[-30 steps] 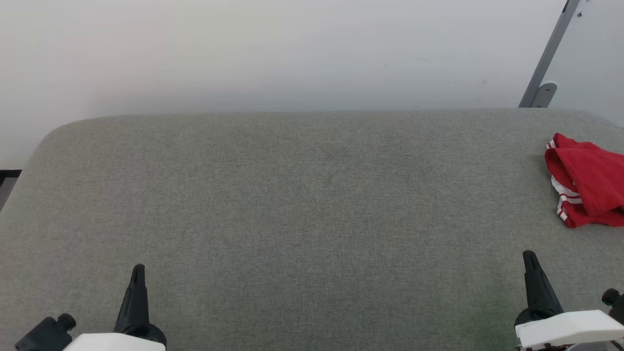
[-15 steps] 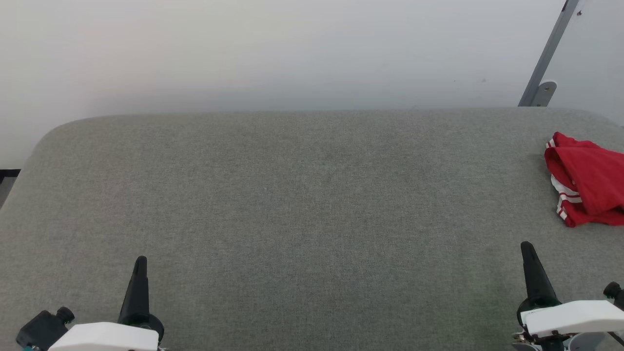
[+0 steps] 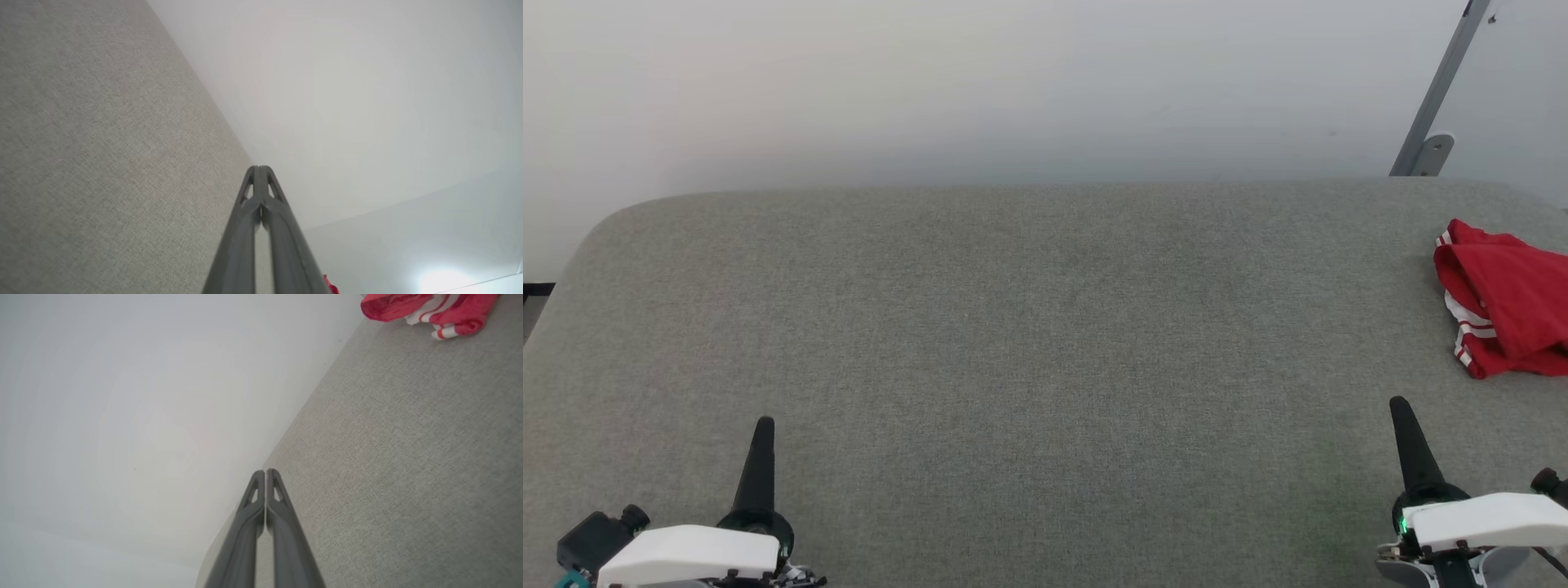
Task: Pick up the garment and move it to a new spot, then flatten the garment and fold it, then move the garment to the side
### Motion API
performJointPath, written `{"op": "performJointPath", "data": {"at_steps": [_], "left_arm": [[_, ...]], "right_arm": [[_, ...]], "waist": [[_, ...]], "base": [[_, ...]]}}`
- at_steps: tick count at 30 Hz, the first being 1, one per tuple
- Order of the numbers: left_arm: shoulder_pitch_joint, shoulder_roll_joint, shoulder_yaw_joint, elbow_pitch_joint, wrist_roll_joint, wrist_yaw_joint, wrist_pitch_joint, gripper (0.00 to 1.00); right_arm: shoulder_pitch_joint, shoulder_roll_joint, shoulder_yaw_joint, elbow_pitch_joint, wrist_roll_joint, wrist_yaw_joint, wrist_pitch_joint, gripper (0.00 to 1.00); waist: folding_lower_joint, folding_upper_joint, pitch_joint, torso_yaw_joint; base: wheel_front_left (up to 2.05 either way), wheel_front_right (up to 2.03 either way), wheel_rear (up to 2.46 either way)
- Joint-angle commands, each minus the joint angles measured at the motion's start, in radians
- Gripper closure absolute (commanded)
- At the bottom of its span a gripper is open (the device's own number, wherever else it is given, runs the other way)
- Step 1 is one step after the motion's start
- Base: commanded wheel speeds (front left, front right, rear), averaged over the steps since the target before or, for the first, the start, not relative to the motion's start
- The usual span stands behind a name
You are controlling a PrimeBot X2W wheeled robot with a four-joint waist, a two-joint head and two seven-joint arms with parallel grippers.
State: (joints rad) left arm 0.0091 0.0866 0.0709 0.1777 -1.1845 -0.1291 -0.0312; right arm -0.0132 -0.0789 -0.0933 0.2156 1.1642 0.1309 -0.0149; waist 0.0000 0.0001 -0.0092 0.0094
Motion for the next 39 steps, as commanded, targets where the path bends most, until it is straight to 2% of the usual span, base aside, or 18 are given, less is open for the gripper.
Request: {"op": "performJointPath", "data": {"at_steps": [1, 39], "left_arm": [[-0.024, 0.001, 0.006, -0.003, -0.027, -0.001, 0.008, 1.0], [-0.094, -0.017, 0.023, 0.046, -0.309, -0.002, 0.096, 1.0]], "right_arm": [[-0.027, 0.0, -0.002, -0.006, 0.028, 0.0, 0.01, 1.0], [-0.079, 0.021, -0.017, 0.019, 0.316, 0.0, 0.095, 1.0]], "waist": [[0.0, -0.0001, 0.0, 0.0], [0.0, -0.0001, 0.008, -0.006]], "base": [[0.0, 0.0, 0.0], [0.0, 0.0, 0.0]]}}
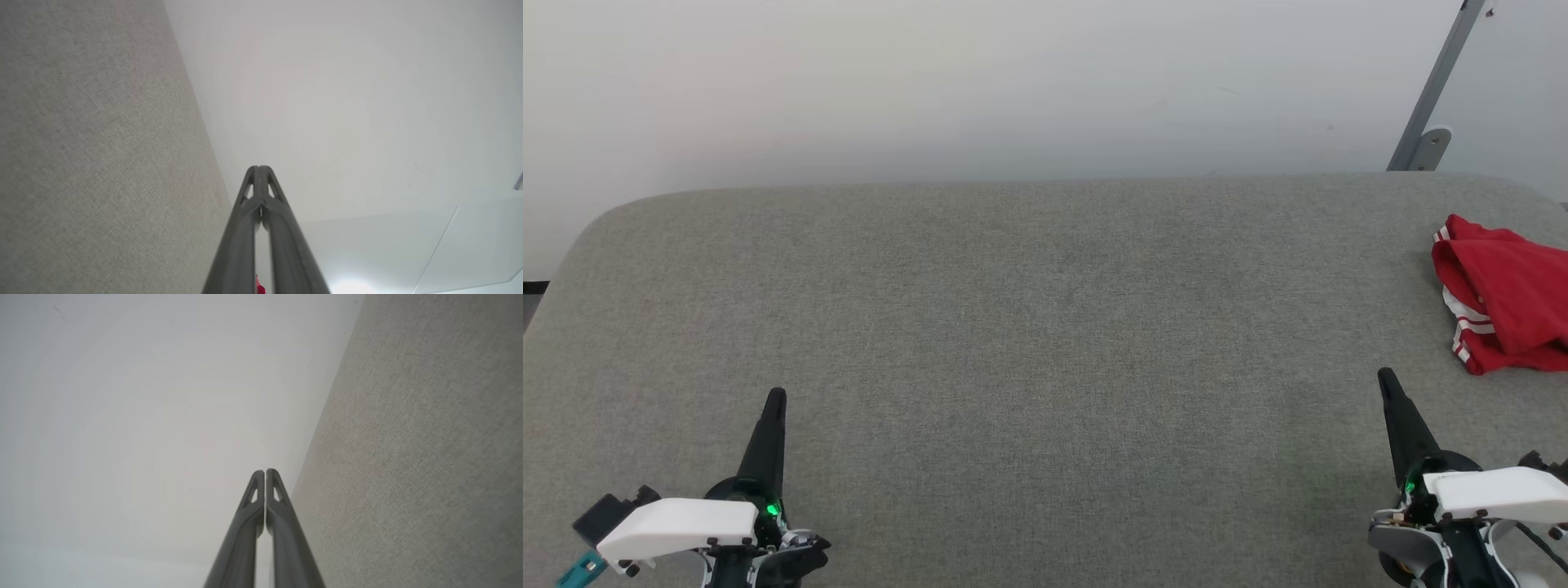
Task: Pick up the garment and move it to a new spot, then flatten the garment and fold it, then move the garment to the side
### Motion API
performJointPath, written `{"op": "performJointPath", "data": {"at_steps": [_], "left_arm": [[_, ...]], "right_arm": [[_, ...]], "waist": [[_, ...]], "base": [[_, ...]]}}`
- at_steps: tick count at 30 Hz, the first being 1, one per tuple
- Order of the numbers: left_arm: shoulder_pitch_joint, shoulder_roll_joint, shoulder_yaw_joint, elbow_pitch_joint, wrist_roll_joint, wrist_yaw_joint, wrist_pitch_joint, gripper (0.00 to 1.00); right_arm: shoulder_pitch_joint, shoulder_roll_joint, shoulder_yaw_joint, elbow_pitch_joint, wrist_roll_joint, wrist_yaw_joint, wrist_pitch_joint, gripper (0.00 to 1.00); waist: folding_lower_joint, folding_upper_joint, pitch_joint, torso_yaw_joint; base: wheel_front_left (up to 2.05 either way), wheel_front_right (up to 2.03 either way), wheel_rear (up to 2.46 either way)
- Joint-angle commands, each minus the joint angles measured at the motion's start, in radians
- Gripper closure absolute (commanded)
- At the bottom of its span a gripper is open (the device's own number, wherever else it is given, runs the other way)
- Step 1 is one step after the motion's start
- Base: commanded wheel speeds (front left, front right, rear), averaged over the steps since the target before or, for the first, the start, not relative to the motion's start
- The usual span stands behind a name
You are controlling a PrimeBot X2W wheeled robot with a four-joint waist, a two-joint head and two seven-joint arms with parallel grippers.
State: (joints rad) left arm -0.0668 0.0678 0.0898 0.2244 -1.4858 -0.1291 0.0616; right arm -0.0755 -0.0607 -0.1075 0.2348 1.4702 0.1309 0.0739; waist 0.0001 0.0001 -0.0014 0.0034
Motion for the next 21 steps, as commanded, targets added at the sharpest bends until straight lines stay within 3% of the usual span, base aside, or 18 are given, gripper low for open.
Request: {"op": "performJointPath", "data": {"at_steps": [1, 21], "left_arm": [[-0.019, 0.001, 0.005, 0.0, -0.015, -0.002, 0.006, 1.0], [-0.049, -0.009, 0.013, 0.023, -0.141, -0.003, 0.046, 1.0]], "right_arm": [[-0.017, 0.004, -0.003, 0.0, 0.017, 0.0, 0.006, 1.0], [-0.039, 0.012, -0.008, 0.012, 0.147, 0.0, 0.045, 1.0]], "waist": [[-0.0001, -0.0001, 0.0, 0.0], [-0.0001, -0.0001, 0.004, -0.003]], "base": [[0.0, 0.0, 0.0], [0.0, 0.0, 0.0]]}}
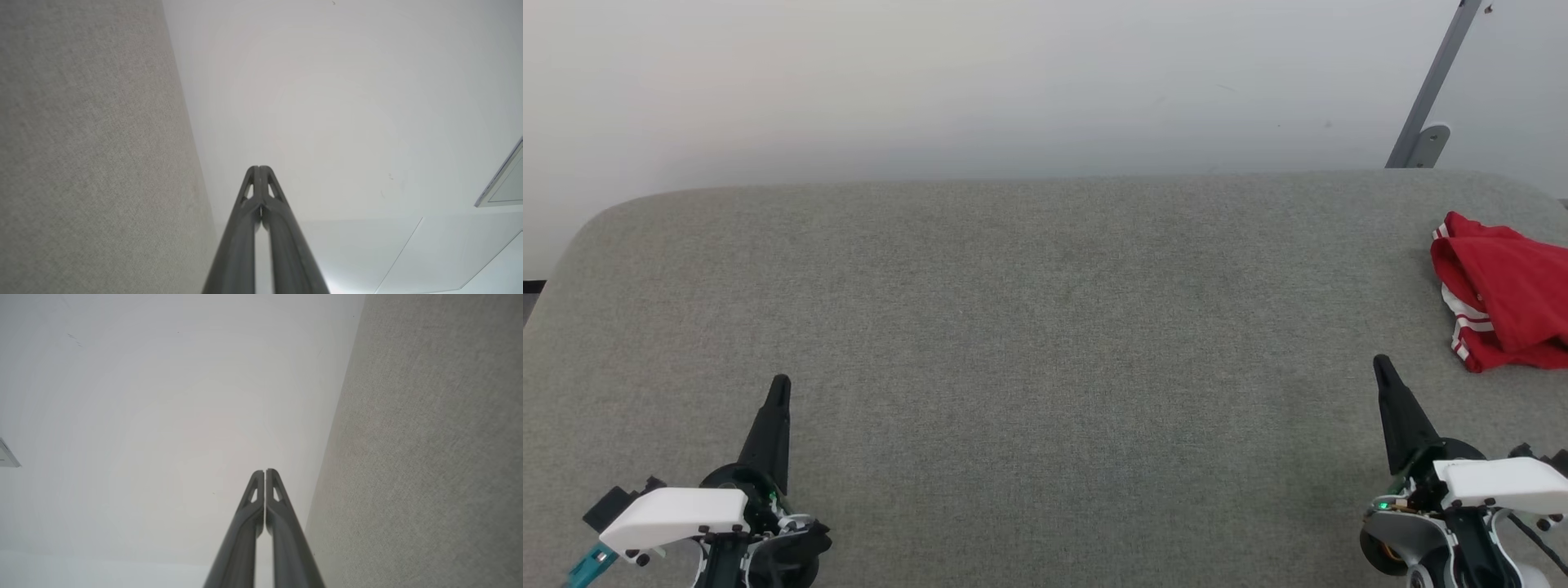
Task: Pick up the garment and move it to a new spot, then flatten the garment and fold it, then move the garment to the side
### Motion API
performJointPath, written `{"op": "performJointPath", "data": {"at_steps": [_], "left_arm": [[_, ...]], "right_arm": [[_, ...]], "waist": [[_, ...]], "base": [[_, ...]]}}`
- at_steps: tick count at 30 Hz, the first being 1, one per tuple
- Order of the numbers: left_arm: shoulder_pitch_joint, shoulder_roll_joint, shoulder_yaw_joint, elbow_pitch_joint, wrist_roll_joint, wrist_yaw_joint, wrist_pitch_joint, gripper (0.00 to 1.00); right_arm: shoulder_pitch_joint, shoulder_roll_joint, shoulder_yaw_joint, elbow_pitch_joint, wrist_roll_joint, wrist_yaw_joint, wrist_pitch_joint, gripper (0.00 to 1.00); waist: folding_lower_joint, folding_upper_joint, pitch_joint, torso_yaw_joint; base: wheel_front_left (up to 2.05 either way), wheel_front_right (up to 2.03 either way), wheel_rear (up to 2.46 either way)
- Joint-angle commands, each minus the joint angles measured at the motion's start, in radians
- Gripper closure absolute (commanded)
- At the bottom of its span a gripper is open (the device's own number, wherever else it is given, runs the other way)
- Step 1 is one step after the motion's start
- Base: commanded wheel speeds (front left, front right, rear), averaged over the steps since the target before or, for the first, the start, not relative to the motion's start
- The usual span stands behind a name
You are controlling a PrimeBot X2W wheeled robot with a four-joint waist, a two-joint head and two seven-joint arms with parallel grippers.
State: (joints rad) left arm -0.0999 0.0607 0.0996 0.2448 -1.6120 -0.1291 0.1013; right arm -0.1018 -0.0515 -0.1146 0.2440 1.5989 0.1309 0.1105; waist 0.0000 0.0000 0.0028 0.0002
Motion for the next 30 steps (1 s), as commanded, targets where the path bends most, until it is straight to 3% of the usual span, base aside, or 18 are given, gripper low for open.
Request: {"op": "performJointPath", "data": {"at_steps": [1, 30], "left_arm": [[-0.015, -0.002, 0.004, 0.002, -0.013, -0.003, 0.005, 1.0], [-0.015, -0.006, 0.008, 0.002, -0.007, -0.003, 0.01, 1.0]], "right_arm": [[-0.012, 0.003, -0.001, 0.003, 0.016, 0.0, 0.008, 1.0], [-0.01, 0.003, -0.001, 0.002, 0.015, 0.0, 0.007, 1.0]], "waist": [[0.0, 0.0, 0.0, 0.0], [0.0, 0.0, 0.0, 0.0]], "base": [[0.0, 0.0, 0.0], [0.0, 0.0, 0.0]]}}
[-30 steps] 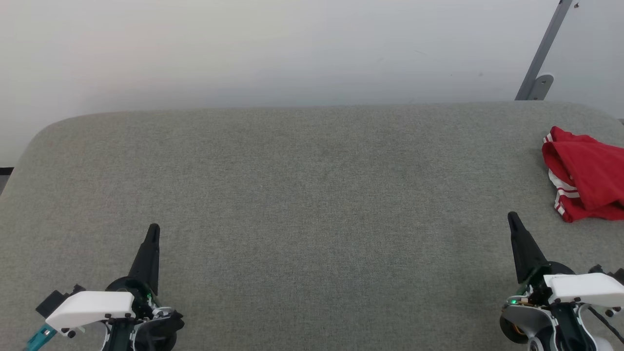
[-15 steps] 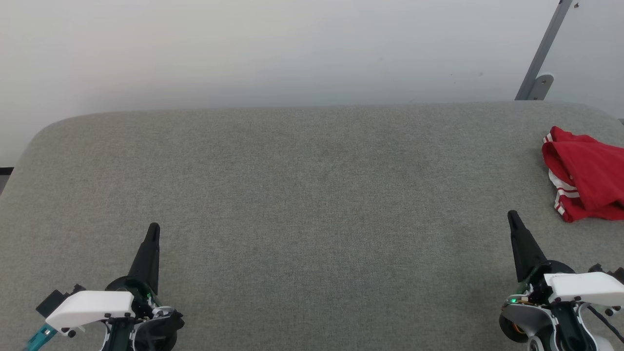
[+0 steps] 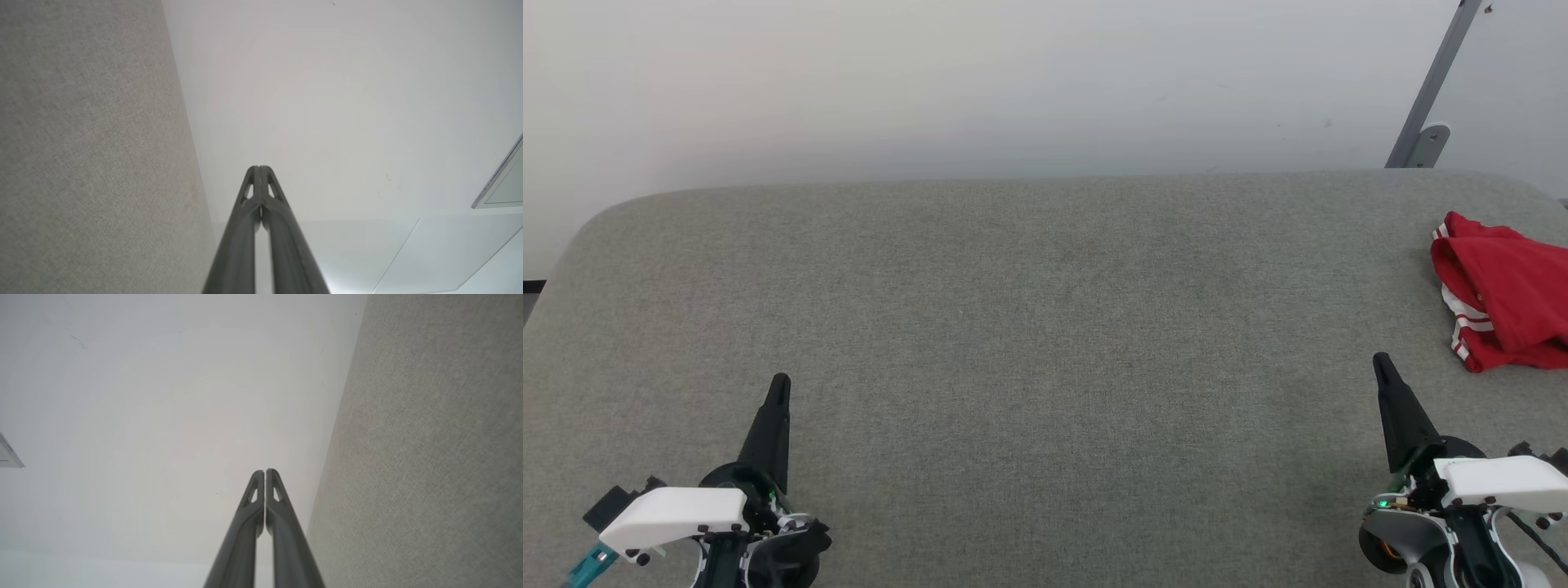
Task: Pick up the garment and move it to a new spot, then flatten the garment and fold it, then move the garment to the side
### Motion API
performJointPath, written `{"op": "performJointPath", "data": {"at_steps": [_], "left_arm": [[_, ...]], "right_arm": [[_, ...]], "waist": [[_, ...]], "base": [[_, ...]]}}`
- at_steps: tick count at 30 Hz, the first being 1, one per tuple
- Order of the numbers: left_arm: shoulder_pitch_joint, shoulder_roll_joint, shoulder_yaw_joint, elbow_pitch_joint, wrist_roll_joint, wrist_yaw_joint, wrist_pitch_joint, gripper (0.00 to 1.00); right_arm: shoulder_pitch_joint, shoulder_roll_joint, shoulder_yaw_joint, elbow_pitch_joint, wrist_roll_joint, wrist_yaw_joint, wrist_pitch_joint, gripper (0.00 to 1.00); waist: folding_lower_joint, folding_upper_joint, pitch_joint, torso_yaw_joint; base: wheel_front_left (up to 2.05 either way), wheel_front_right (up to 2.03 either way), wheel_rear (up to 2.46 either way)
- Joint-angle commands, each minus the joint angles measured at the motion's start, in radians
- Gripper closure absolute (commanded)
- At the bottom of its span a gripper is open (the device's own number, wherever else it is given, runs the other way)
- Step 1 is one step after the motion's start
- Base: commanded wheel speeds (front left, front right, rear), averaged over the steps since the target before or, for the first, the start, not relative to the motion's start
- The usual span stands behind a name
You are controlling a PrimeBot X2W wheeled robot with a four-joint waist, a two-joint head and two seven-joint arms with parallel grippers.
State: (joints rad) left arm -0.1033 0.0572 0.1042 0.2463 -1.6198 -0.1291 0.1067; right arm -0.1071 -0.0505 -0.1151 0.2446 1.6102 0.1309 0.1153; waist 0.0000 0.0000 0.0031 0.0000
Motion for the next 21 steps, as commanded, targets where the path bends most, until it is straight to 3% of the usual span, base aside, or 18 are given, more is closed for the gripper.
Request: {"op": "performJointPath", "data": {"at_steps": [1, 21], "left_arm": [[-0.012, -0.002, 0.004, 0.0, 0.001, -0.003, 0.005, 1.0], [-0.012, -0.003, 0.006, 0.0, 0.003, -0.003, 0.006, 1.0]], "right_arm": [[-0.005, 0.002, 0.0, 0.002, 0.004, 0.0, 0.002, 1.0], [-0.005, 0.002, 0.001, 0.002, 0.004, 0.0, 0.002, 1.0]], "waist": [[0.0, 0.0, 0.0, 0.0], [0.0, 0.0, 0.0, 0.0]], "base": [[0.0, 0.0, 0.0], [0.0, 0.0, 0.0]]}}
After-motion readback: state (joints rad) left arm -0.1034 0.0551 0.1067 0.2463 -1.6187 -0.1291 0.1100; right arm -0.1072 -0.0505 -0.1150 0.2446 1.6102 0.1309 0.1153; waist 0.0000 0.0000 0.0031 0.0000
